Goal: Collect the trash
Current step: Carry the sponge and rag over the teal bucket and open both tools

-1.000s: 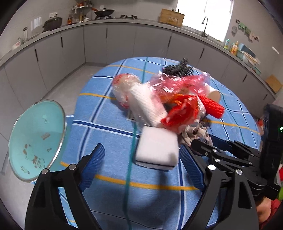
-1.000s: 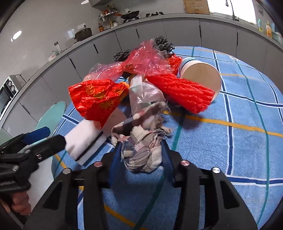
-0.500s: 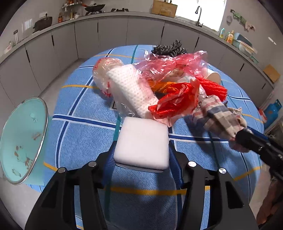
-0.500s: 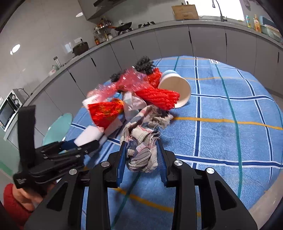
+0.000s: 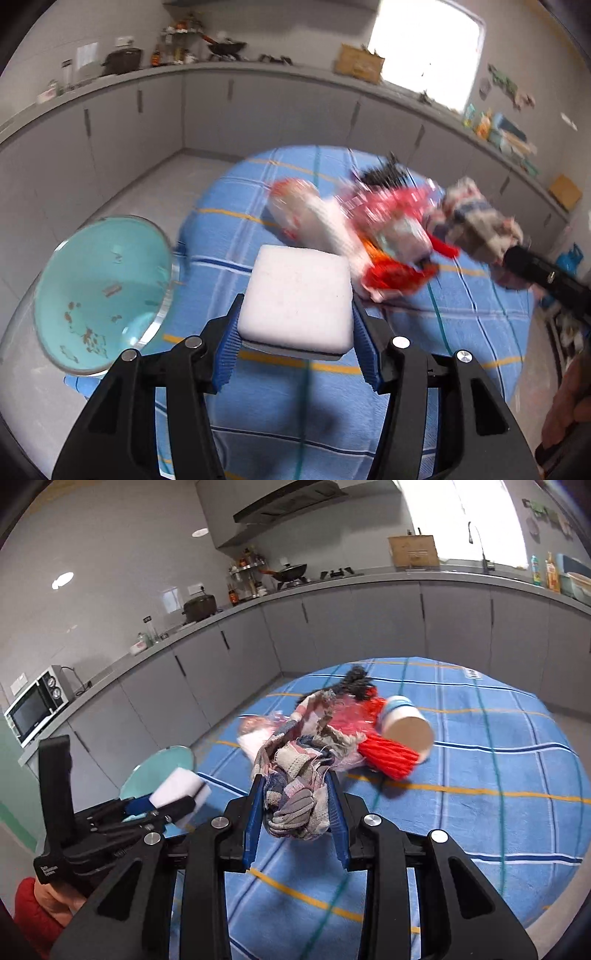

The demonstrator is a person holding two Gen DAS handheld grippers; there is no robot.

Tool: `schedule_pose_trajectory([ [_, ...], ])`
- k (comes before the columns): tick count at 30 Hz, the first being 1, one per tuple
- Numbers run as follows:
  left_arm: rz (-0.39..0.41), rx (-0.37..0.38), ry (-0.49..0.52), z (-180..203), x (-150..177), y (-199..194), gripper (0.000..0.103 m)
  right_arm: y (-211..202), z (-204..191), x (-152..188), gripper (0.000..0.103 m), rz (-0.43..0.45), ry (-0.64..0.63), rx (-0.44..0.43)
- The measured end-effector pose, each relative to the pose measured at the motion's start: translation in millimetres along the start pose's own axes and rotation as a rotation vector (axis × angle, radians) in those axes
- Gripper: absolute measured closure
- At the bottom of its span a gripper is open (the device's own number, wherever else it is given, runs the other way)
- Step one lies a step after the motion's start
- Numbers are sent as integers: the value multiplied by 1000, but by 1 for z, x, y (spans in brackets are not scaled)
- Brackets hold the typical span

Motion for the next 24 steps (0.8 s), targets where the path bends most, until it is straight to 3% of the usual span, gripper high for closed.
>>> schedule_pose_trajectory([
  [6, 76, -145, -122, -73, -7, -26, 49, 26, -53, -14, 69, 3, -87, -77],
  [13, 93, -312, -273, -165, -1, -46, 49, 79, -129, -21, 69, -38, -179, -198],
  [18, 82, -373, -329, -204, 2, -44, 49, 115, -167, -17, 69, -85, -200, -247],
  [24, 27, -385, -352, -222, 7, -21, 49, 159, -198, -8, 69, -139, -238, -251],
])
Point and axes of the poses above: each gripper's, at about its wrist camera, not at the fingertips, and y roughly the way its jaws point, z to its right, x to its underside, the point moved 7 cm from there along y, roughly the way its jaws point, and after that the axes turned 3 degrees about -z, right-handed, at the moved point
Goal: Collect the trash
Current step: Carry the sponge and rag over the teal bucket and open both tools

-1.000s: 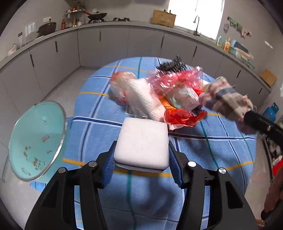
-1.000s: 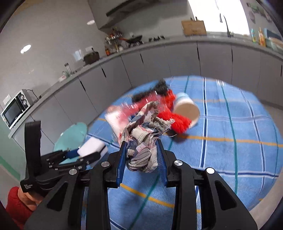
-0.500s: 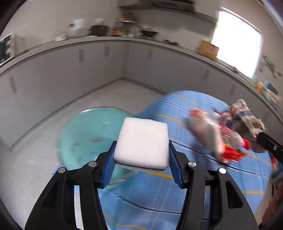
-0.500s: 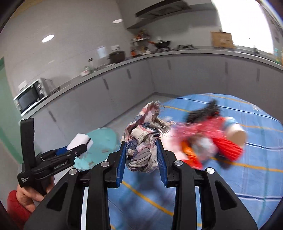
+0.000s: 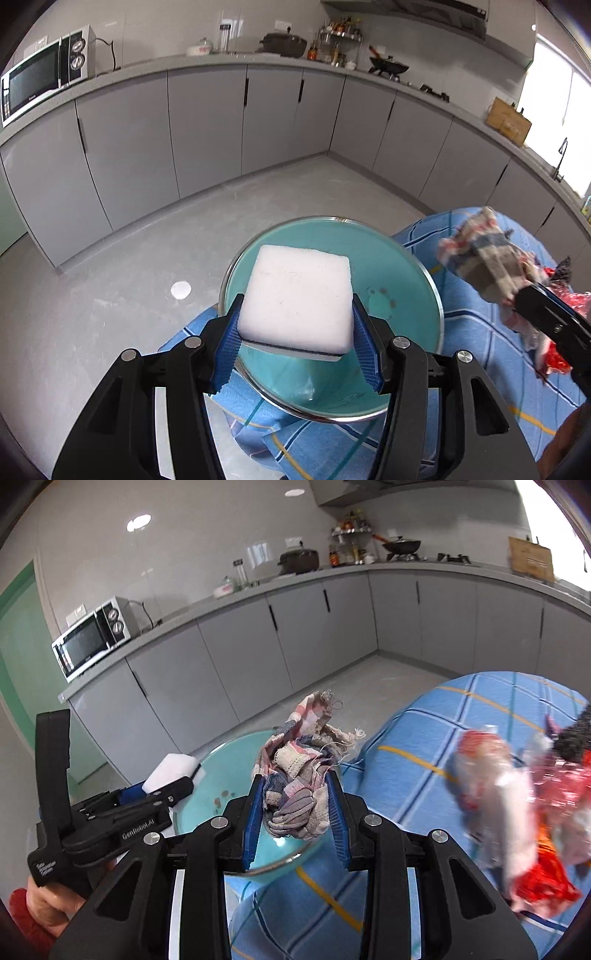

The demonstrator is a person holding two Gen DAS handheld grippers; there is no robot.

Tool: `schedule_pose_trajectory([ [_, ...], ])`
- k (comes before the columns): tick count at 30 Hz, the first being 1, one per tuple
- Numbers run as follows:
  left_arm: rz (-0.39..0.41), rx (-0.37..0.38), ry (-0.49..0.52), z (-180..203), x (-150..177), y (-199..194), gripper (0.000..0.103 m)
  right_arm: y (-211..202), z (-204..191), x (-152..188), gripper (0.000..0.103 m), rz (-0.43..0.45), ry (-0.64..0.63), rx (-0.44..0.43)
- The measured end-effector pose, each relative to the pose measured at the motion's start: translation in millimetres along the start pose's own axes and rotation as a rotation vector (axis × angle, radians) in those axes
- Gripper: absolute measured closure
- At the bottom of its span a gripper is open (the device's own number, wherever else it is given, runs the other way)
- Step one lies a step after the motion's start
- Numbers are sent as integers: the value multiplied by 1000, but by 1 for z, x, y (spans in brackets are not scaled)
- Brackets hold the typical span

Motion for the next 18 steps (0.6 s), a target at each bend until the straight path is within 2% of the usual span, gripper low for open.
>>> schedule_pose_trajectory([
  [6, -44, -13, 5, -5, 3, 22, 49, 39, -5, 4, 69, -62, 1, -11],
  [15, -98, -34, 13, -8, 12, 44, 48, 69, 1, 7, 68, -113, 9, -10],
  [18, -105, -48, 22, -10, 15, 47, 48, 76, 0, 11, 61, -130, 10, -25],
])
Point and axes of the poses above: each gripper's, at about its wrist camera, not at the fingertips, and y roughly the way its jaws point, z to its right, x to its underside, the point moved 7 cm from there along y, roughly the way its jaws point, and after that the axes turned 3 degrees about -z, right-handed, at the moved point
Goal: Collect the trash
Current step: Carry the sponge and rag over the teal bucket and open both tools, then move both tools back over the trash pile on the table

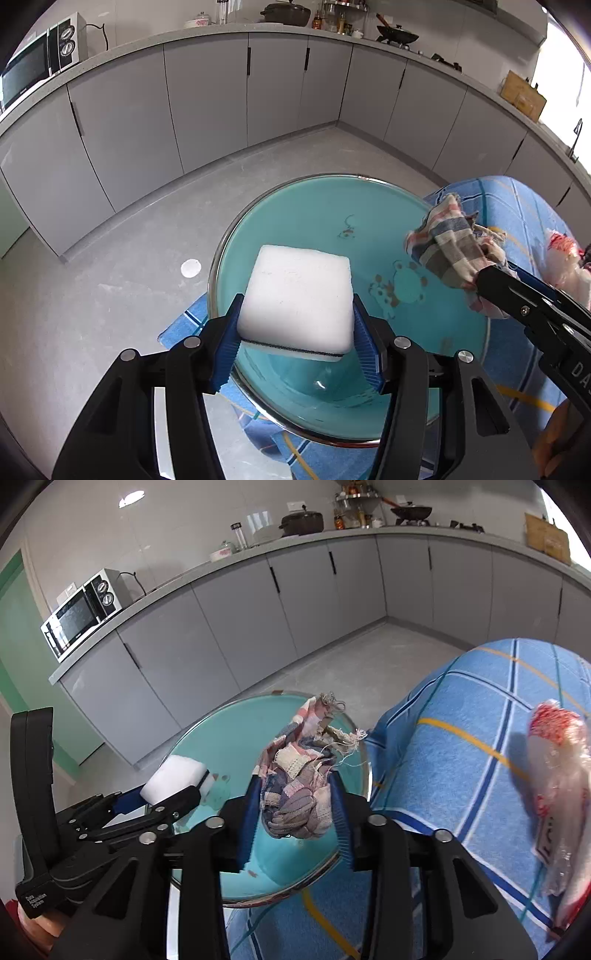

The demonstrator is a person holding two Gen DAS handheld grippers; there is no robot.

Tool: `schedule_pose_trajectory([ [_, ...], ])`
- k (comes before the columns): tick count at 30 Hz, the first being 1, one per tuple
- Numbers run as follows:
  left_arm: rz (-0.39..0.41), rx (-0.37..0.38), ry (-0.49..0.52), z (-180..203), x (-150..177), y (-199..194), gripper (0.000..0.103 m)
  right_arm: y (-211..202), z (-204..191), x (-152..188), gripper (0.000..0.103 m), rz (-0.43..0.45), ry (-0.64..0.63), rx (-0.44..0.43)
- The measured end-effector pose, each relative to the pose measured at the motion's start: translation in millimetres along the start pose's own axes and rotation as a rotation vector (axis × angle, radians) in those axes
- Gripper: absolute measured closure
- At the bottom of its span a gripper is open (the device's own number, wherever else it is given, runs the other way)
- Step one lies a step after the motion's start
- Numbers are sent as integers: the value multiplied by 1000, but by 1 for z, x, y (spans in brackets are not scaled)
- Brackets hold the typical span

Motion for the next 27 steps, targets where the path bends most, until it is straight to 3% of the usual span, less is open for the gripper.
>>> schedule_pose_trajectory([
  [7, 10, -27, 1, -3, 0, -4, 31, -6, 0, -4, 46, 32, 10, -22],
  [9, 23, -49, 4, -2, 0, -8, 22, -13, 2, -7, 43, 55, 19, -20],
  [18, 73, -35, -2, 9, -4, -30, 19, -53, 11, -11, 43, 145, 35, 24],
  [27, 124, 15, 70, 48, -4, -57, 19, -97, 52, -2, 43, 213, 105, 116],
])
Point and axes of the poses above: each gripper's, at about its wrist camera, not at the fingertips, and y roughly the way its jaws point, z to its right, x to its underside, the point moved 7 cm from there along y, roughly the way its jaws point, and after that the axes turned 3 degrees about -z, right-handed, at the moved point
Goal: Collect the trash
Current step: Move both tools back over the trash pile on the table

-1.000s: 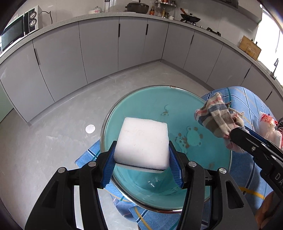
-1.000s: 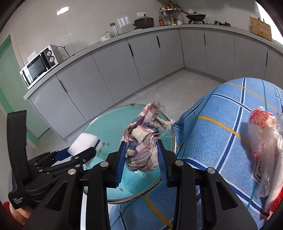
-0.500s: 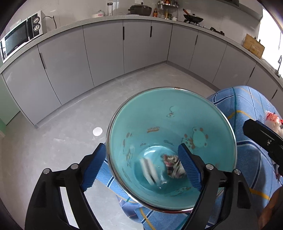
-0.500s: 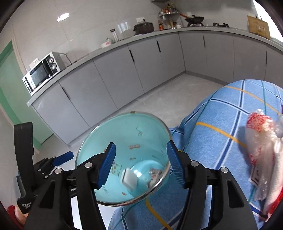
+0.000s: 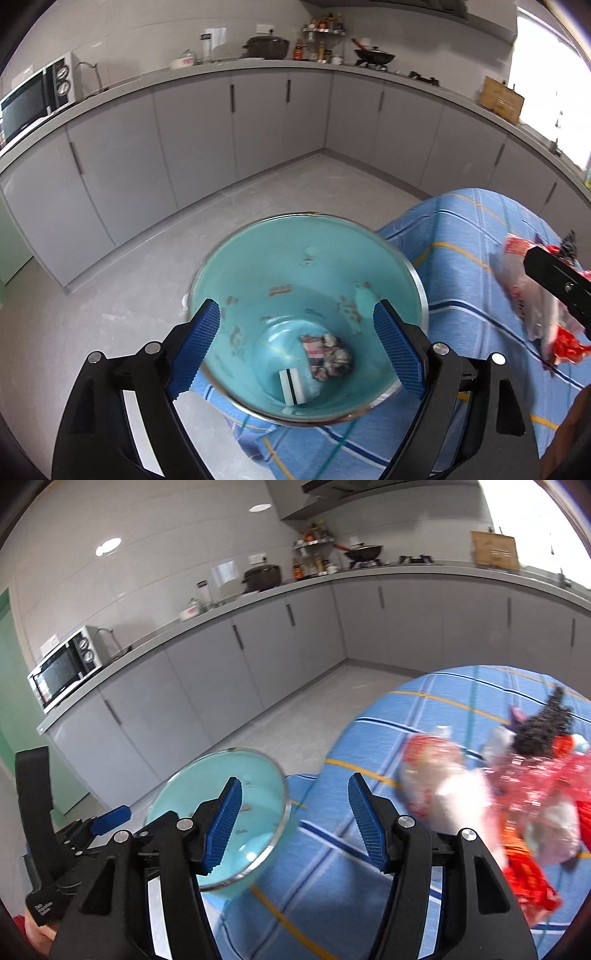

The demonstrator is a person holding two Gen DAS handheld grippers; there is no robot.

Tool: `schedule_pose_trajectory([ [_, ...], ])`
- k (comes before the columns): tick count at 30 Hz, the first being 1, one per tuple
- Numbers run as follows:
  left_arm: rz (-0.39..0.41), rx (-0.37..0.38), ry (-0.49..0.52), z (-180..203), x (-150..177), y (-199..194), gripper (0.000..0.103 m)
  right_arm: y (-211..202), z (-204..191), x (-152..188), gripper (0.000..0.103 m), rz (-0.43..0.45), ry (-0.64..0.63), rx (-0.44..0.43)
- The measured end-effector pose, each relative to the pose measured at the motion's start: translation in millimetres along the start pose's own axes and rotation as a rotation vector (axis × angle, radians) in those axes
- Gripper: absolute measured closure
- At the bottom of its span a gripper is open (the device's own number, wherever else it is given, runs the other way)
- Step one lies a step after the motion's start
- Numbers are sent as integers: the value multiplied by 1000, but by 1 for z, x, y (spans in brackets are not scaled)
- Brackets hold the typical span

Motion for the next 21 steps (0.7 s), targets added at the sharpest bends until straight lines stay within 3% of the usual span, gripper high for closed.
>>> schedule_pose_trajectory([
  [21, 1, 154, 173, 111, 21, -29, 19, -77, 102, 32, 43, 50, 124, 191],
])
Point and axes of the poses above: each gripper's, at about its wrist camera, not at the fingertips, and y roughly the way its jaws point, z to its right, x to its underside, the point moved 7 cm from there along y, roughly the way its jaws point, and after that the axes turned 3 degrees about -z, right-handed, at the moved point
